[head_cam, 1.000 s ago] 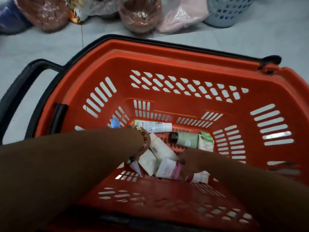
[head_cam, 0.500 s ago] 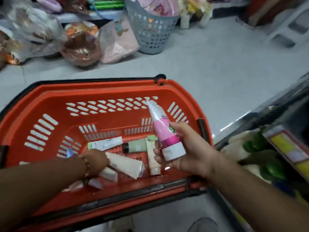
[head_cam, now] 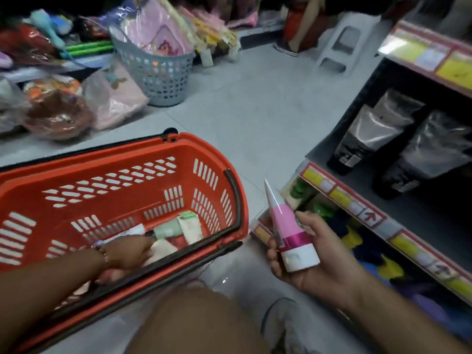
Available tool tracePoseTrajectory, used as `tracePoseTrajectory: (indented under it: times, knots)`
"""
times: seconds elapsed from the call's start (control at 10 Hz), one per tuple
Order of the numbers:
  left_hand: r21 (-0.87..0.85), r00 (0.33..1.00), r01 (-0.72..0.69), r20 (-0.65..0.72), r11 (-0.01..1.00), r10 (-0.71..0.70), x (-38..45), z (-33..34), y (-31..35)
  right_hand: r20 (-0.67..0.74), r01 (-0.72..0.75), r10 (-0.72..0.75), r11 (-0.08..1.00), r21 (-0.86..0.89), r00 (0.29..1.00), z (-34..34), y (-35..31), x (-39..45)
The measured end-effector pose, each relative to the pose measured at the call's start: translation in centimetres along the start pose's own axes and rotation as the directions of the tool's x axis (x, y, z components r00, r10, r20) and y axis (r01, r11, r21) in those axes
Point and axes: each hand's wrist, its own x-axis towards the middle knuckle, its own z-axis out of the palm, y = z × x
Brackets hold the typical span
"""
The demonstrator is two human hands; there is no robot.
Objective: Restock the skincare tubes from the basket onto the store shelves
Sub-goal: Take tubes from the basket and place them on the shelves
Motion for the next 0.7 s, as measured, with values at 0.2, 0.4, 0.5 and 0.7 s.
tracePoseTrajectory:
  times: [0.2, 0.4, 0.5, 0.7]
  knots:
    - [-0.269, 0.997, -0.015, -0.079, 0.963, -0.006, -12.6, -18.9, 20.5, 0.074, -0.029, 0.03, 1.0, -0.01, 0.997, 1.9, 2.4, 1.8]
    - [-0.407, 0.981, -0.043, -0.188, 0.913, -0.038, -15.1, -23.5, 23.8, 0.156, -0.021, 0.035, 0.996, -0.091, 0.987, 3.7, 3.9, 1.3]
    - [-0.731, 0.95, -0.143, -0.29, 0.667, -0.114, -15.8, -26.0, 26.6, 0.164, 0.075, -0.05, 0.986, -0.149, 0.985, 3.8, 3.3, -0.8]
    - [-0.97, 0.953, -0.215, -0.233, 0.111, -0.193, -17.4, -30.4, 38.4, 0.04, 0.262, -0.26, 0.964, -0.038, 0.965, 2.1, 0.4, -7.6]
